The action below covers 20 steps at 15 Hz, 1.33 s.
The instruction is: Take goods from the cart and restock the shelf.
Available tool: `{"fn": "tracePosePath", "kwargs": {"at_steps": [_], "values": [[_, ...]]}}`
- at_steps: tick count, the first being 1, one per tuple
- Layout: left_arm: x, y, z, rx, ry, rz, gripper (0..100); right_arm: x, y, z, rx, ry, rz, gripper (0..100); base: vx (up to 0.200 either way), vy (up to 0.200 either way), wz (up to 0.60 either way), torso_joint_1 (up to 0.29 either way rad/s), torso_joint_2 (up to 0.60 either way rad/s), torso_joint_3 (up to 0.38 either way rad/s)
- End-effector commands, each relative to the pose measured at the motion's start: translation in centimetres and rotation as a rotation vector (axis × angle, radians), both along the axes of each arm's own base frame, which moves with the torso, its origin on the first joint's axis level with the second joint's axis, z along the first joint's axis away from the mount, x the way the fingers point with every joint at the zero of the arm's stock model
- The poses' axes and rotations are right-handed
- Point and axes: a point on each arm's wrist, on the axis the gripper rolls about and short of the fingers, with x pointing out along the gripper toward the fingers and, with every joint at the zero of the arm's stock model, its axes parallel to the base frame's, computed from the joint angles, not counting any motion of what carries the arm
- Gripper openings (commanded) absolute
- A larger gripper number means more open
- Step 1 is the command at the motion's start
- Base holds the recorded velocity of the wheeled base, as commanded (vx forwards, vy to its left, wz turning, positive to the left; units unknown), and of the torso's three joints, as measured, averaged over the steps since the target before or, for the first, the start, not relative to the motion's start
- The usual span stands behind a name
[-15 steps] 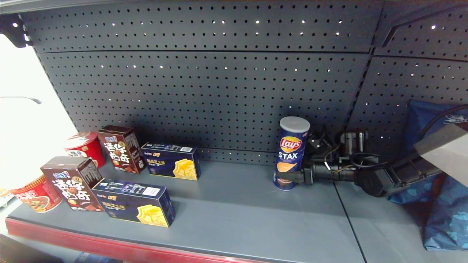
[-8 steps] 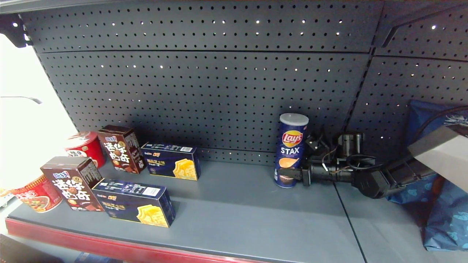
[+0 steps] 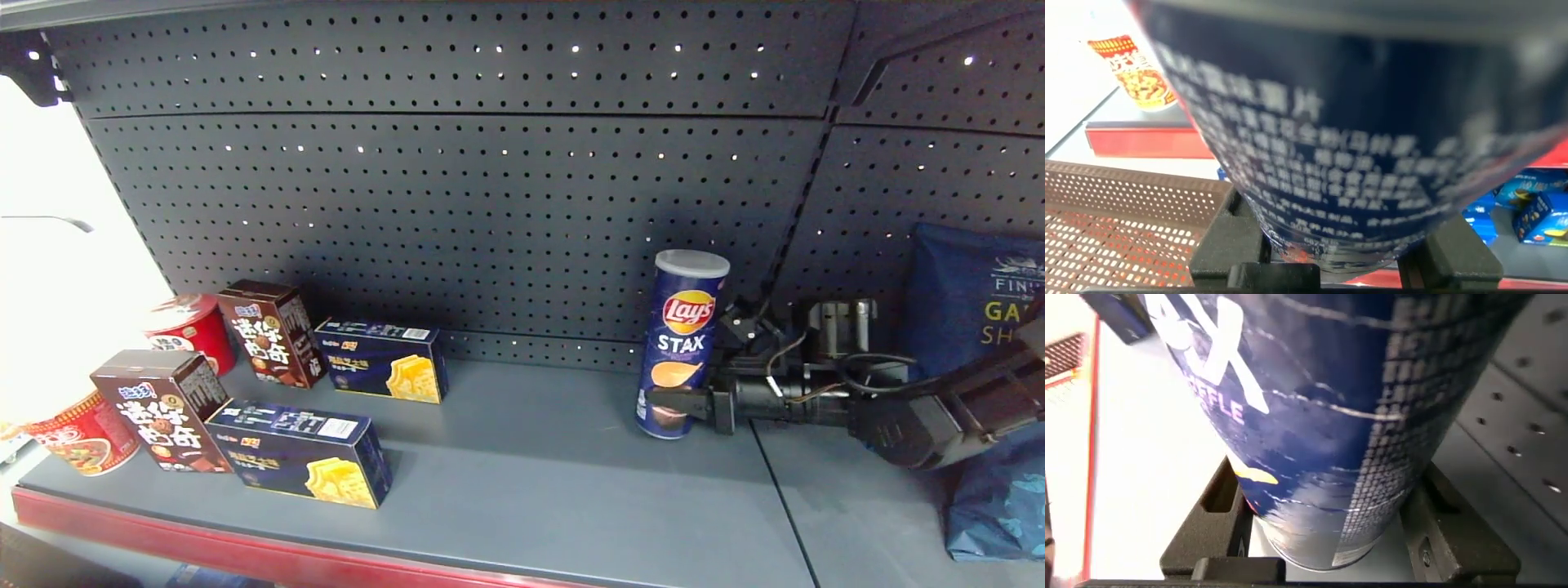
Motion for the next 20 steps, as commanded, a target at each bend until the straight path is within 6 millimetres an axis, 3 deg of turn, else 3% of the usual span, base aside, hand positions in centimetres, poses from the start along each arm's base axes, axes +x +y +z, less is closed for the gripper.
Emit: {"fn": "tracePosePath", "kwargs": {"at_steps": [1,5,9,15,20], "values": [[0.1,0.0,0.0,-0.003,-0.017,0.003,0,-3.8,-1.4,3.4,0.018,-0.07,-0.013,0,0.0,0.0,0.0,0.0,0.0,0.0],[0.1,0.0,0.1,-0.007,-0.035,0.001,0,-9.8,-1.5,3.6,0.019,-0.057,0.036,0,0.0,0.0,0.0,0.0,0.0,0.0],[0.1,0.0,0.1,-0.007,-0.034,0.004,0,-13.1,-2.1,2.7,0.02,-0.06,0.055,0,0.0,0.0,0.0,0.0,0.0,0.0],[0.1,0.0,0.1,-0.004,-0.035,0.002,0,-13.9,-2.1,0.8,0.009,-0.02,0.064,0,0.0,0.0,0.0,0.0,0.0,0.0],[0.1,0.0,0.1,-0.005,-0.031,0.004,0,-12.2,-0.8,-1.6,-0.001,0.007,0.093,0,0.0,0.0,0.0,0.0,0.0,0.0]]}}
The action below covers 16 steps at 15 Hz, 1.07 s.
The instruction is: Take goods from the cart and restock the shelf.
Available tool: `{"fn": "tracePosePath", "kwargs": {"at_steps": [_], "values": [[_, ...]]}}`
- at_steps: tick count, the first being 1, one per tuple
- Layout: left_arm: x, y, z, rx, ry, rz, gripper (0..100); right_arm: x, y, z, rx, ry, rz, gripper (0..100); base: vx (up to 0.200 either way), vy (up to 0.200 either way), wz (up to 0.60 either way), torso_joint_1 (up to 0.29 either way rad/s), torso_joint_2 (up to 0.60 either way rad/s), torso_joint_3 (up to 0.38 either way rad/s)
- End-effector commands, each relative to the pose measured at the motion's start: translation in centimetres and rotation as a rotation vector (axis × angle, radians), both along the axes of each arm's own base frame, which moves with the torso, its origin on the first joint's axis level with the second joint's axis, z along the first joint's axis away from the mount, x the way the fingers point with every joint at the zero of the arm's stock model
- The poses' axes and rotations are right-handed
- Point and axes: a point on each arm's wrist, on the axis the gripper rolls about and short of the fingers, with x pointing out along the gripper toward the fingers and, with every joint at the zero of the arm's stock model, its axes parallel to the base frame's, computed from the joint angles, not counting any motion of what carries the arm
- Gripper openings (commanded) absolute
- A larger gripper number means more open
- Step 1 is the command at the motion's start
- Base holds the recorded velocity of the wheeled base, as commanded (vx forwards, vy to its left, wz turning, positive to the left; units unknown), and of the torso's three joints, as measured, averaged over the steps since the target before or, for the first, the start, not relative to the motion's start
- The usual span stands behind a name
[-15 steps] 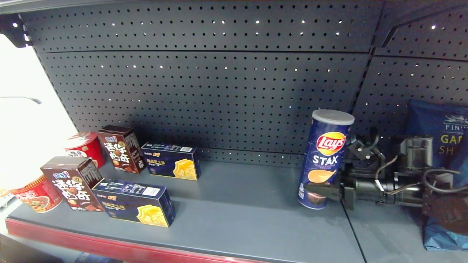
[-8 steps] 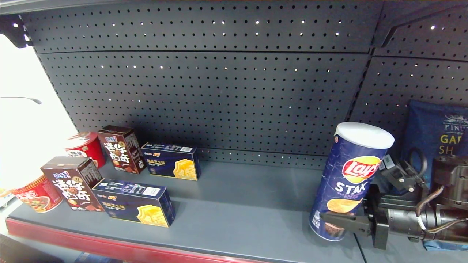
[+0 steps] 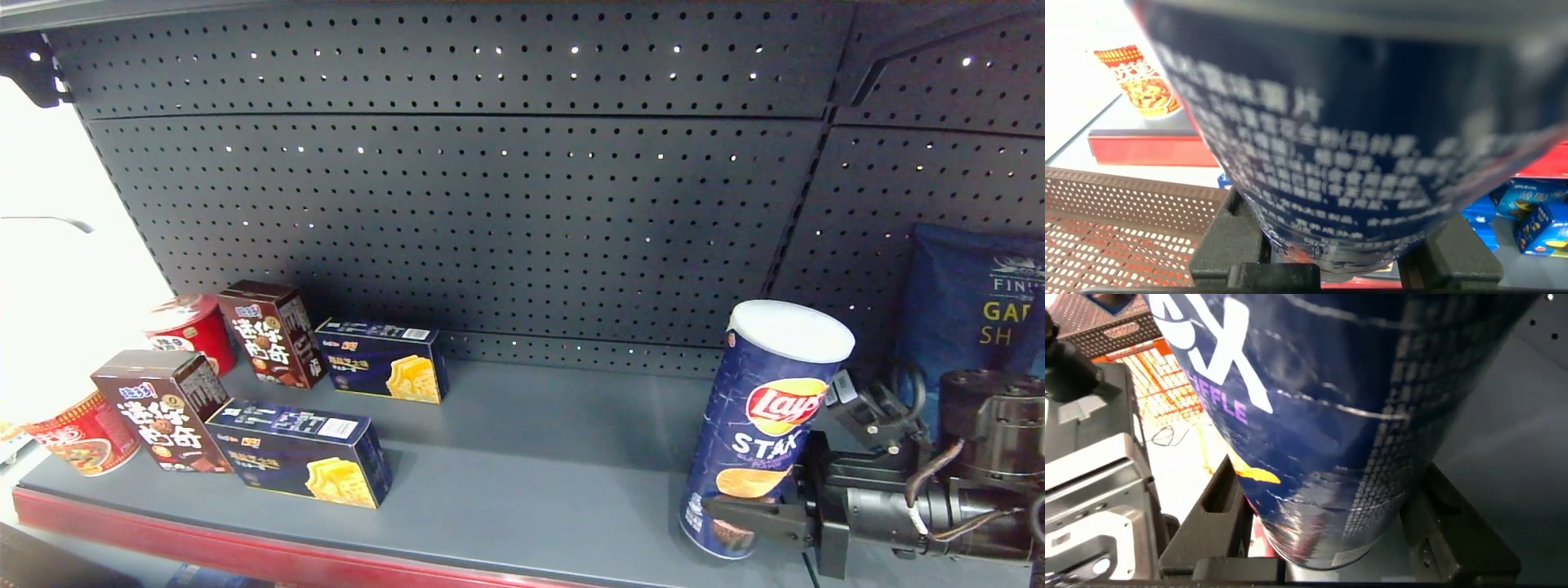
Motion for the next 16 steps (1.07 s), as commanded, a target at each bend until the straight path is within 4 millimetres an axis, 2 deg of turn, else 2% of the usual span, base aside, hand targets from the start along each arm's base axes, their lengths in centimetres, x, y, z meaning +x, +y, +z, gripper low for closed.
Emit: {"fn": "tracePosePath", "kwargs": {"at_steps": [1,12,16], "values": [[0.0,0.0,0.0,0.0,0.001,0.001,0,1.1,0.8,-1.8,-0.016,0.044,0.014,0,0.0,0.0,0.0,0.0,0.0,0.0],[0.0,0.0,0.0,-0.002,0.006,0.001,0,2.0,1.1,-4.0,-0.036,0.077,0.009,0,0.0,0.0,0.0,0.0,0.0,0.0],[0.0,0.0,0.0,-0.003,0.001,0.0,0,1.6,0.9,-4.5,-0.045,0.101,0.008,0,0.0,0.0,0.0,0.0,0.0,0.0]]}}
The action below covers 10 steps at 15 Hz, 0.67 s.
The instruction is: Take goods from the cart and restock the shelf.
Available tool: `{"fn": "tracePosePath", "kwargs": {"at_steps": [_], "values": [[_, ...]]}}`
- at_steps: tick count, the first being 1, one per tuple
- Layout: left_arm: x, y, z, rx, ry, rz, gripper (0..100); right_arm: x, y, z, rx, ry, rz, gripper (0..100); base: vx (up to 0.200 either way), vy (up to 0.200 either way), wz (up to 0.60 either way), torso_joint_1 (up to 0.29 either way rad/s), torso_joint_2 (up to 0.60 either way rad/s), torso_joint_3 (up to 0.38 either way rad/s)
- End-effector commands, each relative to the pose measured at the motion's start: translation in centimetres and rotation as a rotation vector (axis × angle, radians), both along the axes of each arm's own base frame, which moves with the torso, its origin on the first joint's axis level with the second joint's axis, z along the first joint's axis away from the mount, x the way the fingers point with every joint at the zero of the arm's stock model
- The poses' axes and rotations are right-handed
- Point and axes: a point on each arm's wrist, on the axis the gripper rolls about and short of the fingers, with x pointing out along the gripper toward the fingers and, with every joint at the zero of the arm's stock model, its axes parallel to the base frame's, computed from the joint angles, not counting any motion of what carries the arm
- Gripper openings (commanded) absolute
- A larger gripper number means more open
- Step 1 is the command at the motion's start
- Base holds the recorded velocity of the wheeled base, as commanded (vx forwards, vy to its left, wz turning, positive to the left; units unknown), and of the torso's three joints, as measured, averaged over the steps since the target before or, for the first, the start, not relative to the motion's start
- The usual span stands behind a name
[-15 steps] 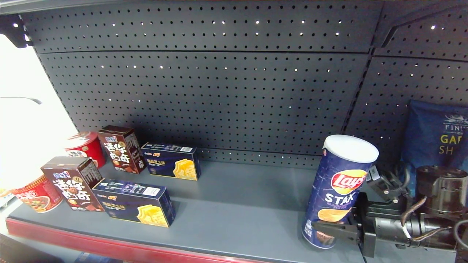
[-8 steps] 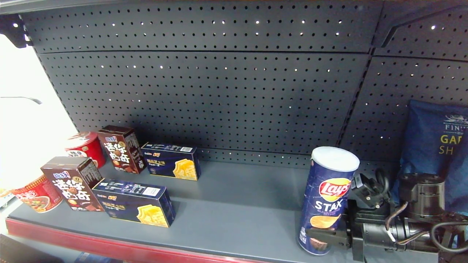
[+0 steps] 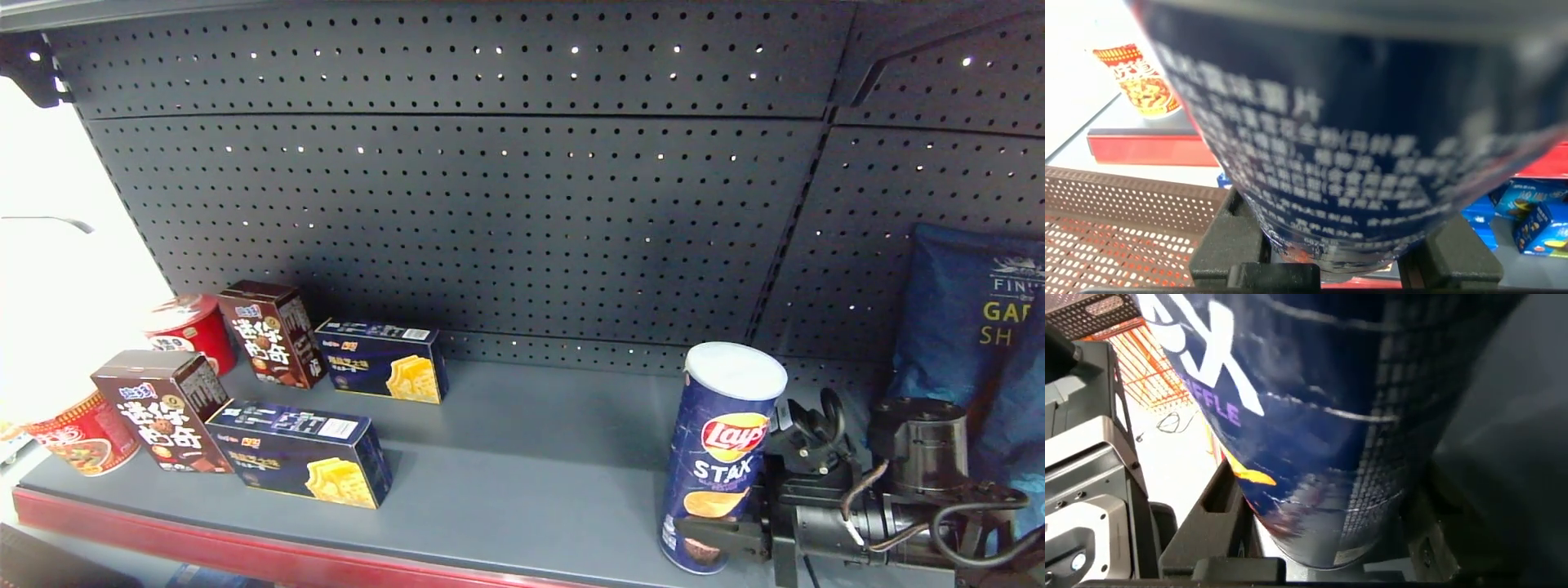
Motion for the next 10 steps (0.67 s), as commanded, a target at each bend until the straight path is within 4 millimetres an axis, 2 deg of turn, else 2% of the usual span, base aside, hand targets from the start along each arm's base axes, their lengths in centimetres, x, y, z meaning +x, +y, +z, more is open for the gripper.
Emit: {"fn": "tracePosePath", "kwargs": {"at_steps": [1,2,5,10], "values": [[0.0,0.0,0.0,0.0,0.001,0.001,0,-0.3,-0.1,-0.5,-0.009,0.024,0.001,0,0.0,0.0,0.0,0.0,0.0,0.0],[0.0,0.0,0.0,0.0,0.001,0.001,0,-0.6,-0.2,-0.6,-0.01,0.021,0.0,100,0.0,0.0,0.0,0.0,0.0,0.0],[0.0,0.0,0.0,-0.001,-0.003,0.0,0,-1.4,-0.5,-0.6,-0.018,0.001,-0.031,100,0.0,0.0,0.0,0.0,0.0,0.0],[0.0,0.0,0.0,-0.021,-0.003,-0.003,0,-4.3,-2.0,0.5,-0.003,-0.033,-0.054,100,0.0,0.0,0.0,0.0,0.0,0.0]]}}
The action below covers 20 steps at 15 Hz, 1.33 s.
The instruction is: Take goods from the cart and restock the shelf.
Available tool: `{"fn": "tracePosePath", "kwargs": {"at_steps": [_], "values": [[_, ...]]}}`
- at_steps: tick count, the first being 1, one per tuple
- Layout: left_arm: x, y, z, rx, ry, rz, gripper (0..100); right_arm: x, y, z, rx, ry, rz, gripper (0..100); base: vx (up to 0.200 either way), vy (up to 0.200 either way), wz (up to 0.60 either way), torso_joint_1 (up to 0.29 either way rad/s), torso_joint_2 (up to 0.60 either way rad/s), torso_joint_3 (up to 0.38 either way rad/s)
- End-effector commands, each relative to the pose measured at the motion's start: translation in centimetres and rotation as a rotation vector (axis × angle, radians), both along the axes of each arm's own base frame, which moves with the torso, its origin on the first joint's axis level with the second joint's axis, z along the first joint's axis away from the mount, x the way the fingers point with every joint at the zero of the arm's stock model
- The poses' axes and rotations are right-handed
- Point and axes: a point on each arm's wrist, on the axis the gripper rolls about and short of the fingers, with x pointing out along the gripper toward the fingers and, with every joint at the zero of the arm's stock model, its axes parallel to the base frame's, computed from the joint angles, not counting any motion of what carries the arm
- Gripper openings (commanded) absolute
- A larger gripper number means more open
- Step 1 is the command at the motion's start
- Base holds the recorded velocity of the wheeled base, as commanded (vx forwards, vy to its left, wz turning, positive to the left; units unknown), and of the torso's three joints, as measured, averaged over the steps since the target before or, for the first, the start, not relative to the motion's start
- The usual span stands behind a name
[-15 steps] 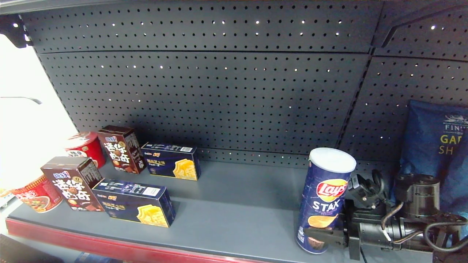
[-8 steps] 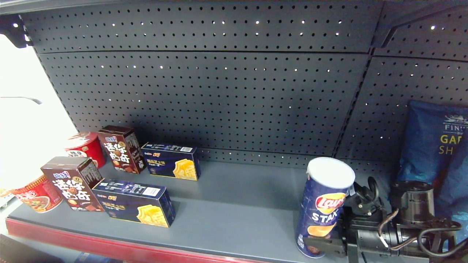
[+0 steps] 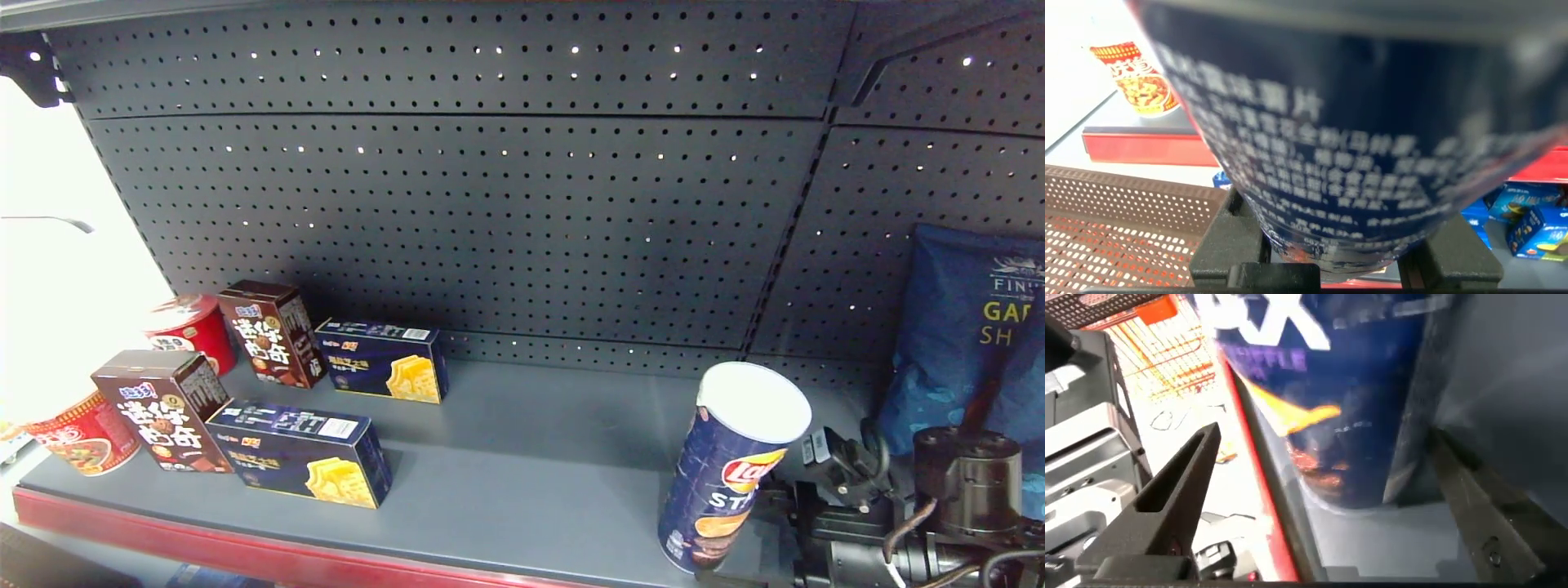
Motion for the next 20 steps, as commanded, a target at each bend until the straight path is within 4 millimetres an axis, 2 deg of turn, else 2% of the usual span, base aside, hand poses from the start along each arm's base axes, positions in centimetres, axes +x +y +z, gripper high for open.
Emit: {"fn": "tracePosePath", "kwargs": {"at_steps": [1,5,10,13,20], "values": [[0.0,0.0,0.0,0.001,0.001,0.002,0,-1.7,-1.2,0.7,0.007,-0.022,-0.027,100,0.0,0.0,0.0,0.0,0.0,0.0],[0.0,0.0,0.0,0.001,-0.002,0.002,0,-3.9,-2.5,1.1,0.01,-0.034,-0.064,100,0.0,0.0,0.0,0.0,0.0,0.0],[0.0,0.0,0.1,0.004,-0.003,0.004,0,-3.2,-3.8,1.1,-0.052,-0.026,-0.324,100,0.0,0.0,0.0,0.0,0.0,0.0],[0.0,0.0,0.1,0.002,-0.003,0.004,0,-1.1,-4.5,0.4,-0.093,-0.005,-0.462,100,0.0,0.0,0.0,0.0,0.0,0.0],[0.0,0.0,0.0,0.005,-0.003,0.004,0,5.8,-3.6,0.3,-0.056,-0.043,-0.513,100,0.0,0.0,0.0,0.0,0.0,0.0]]}}
